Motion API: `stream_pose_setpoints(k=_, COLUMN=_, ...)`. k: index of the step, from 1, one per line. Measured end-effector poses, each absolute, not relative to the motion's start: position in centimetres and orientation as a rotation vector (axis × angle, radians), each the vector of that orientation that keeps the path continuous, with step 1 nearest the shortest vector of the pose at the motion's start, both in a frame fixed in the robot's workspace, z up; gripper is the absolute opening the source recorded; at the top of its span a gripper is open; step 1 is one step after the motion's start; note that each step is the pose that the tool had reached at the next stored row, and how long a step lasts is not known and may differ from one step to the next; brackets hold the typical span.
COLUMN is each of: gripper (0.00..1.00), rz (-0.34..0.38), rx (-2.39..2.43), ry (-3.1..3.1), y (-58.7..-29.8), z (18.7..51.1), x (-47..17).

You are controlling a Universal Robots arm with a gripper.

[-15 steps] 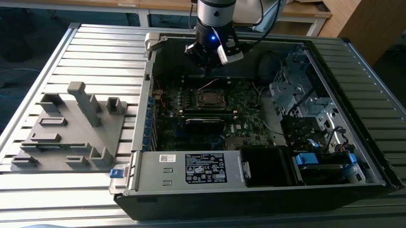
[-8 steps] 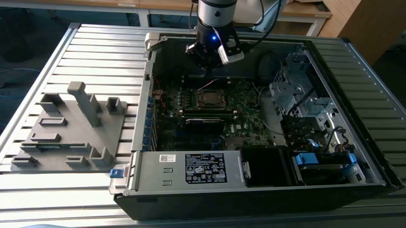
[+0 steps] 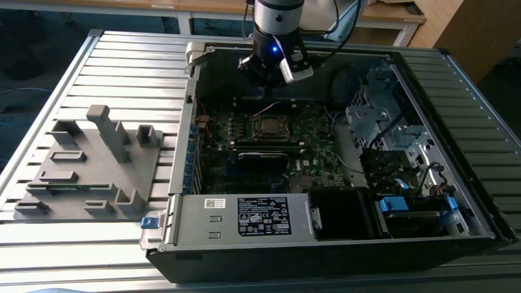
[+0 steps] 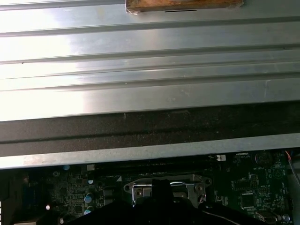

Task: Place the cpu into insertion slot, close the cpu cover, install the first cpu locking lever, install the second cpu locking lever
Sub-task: 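Install the first cpu locking lever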

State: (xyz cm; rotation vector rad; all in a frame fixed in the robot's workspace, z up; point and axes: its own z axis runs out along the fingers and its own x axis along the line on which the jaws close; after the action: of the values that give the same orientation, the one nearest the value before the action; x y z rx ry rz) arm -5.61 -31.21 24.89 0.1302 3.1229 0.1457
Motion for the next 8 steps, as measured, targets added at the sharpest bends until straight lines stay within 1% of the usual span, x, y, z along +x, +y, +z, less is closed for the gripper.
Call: stream_pose_setpoints(k=8, gripper=0.1, rz=0.147, rx=0.13, ry=3.121, y=-31.21, z=24.7, x=-5.61)
